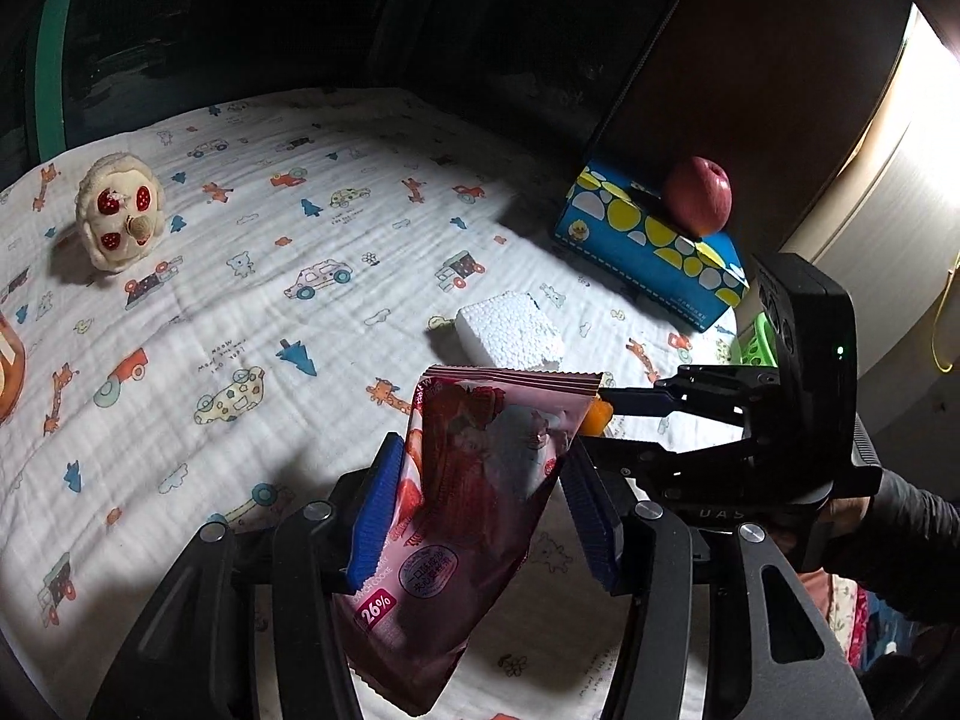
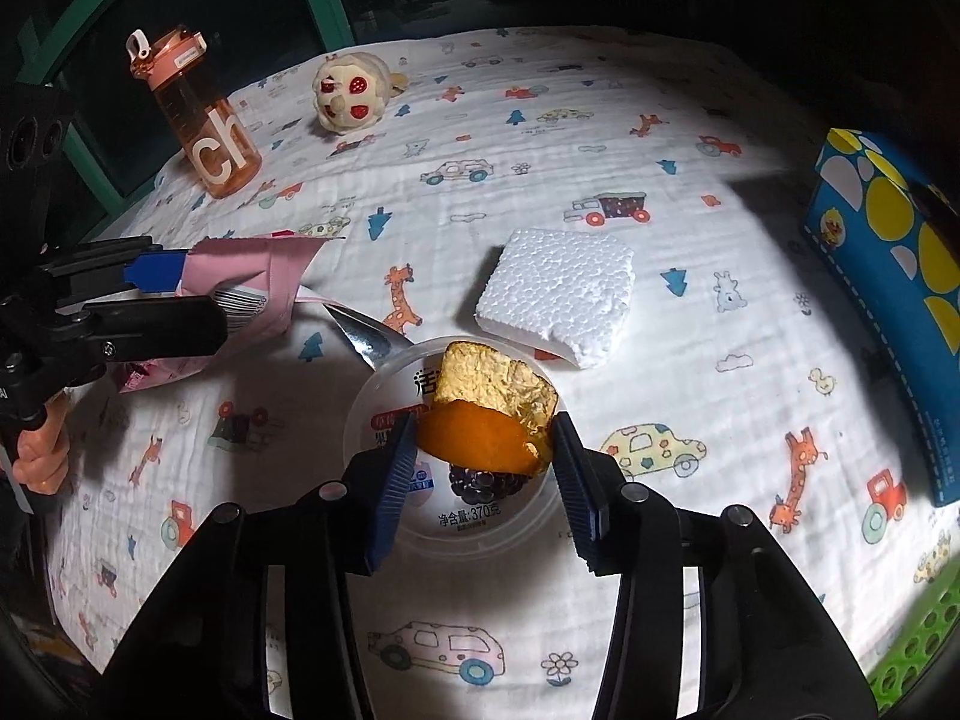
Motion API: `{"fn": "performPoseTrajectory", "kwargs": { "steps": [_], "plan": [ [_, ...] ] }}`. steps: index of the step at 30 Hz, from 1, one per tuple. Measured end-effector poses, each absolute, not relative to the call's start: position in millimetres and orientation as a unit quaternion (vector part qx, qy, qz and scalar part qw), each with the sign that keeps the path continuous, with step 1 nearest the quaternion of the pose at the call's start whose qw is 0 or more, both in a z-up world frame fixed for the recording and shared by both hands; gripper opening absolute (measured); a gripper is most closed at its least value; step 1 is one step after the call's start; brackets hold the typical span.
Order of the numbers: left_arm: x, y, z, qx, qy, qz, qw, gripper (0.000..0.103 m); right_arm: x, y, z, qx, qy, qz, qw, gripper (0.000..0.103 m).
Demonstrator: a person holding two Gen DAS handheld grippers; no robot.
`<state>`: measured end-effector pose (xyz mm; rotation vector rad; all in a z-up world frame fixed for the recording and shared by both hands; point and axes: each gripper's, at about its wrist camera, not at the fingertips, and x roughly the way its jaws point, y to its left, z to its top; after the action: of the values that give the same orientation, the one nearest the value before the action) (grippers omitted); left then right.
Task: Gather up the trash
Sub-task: 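Grasp the orange food scrap with the right tool while the left tool holds the wrapper, then drop the orange scrap into the basket with the right tool while the left tool drops the wrapper in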
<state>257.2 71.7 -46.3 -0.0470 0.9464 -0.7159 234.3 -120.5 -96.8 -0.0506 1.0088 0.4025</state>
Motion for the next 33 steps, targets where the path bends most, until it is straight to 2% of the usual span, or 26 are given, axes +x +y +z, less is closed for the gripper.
{"fn": "performPoseTrajectory", "kwargs": {
  "steps": [15,33],
  "plan": [
    [235.4,67.3,6.5,-0.007,0.404,-0.321,0.856,0.051,195.9,-148.7,-57.4,0.021,0.446,0.195,0.873,0.042],
    [169.1,-40.8,49.9,0.026,0.376,-0.397,0.837,0.051,89.9,-286.8,-17.2,0.055,0.404,0.101,0.908,0.042]
  ]
}}
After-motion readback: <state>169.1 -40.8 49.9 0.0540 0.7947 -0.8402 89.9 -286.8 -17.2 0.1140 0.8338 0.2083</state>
